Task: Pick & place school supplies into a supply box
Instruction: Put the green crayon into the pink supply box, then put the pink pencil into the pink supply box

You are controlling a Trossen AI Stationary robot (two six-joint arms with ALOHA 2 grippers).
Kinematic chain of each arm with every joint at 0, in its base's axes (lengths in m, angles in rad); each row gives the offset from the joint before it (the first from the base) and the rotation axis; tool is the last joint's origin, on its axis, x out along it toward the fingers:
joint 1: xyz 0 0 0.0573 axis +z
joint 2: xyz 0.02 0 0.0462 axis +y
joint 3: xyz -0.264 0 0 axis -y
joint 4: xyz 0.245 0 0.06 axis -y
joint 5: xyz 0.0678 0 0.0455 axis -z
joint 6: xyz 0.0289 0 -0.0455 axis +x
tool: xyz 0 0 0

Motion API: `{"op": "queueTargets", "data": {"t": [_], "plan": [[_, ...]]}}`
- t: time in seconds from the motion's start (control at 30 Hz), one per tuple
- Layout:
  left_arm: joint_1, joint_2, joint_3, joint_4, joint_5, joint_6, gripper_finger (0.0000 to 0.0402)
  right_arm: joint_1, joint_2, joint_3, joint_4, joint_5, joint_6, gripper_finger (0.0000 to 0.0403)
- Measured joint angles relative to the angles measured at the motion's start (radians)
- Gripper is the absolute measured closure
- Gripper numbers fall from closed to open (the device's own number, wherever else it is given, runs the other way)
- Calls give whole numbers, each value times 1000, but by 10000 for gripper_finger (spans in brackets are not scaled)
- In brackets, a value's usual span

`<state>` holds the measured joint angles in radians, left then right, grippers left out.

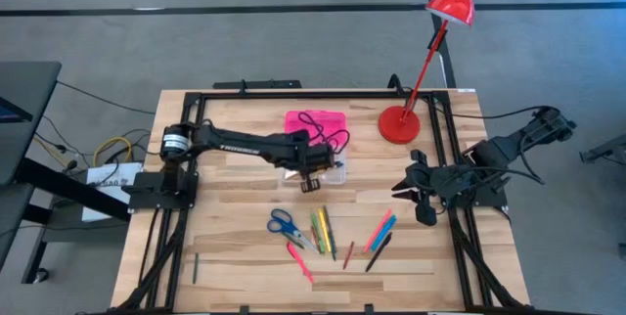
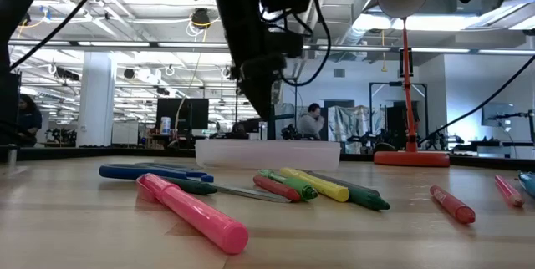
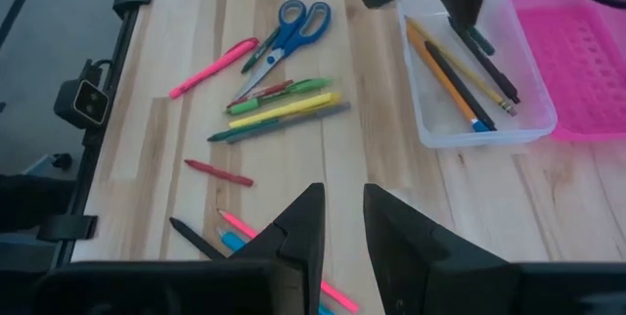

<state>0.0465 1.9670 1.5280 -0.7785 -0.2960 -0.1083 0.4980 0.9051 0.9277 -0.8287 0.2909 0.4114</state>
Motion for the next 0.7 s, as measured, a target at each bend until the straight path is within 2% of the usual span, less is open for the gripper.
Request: {"op": "queueTargets", "data": {"t": [0.27,0.4,0.6,0.7], "plan": [[38,35,1,-9,-6,-32,381,0,8,0,0,0,8,335],[48,58,0,-42,-23,-92,354,0,34,0,-1,0,7,335],[44,66,0,-47,-21,-83,307,-3,117,0,-2,0,0,335],[43,61,0,-41,13,-72,293,-2,174,0,-9,-6,-23,335]]}}
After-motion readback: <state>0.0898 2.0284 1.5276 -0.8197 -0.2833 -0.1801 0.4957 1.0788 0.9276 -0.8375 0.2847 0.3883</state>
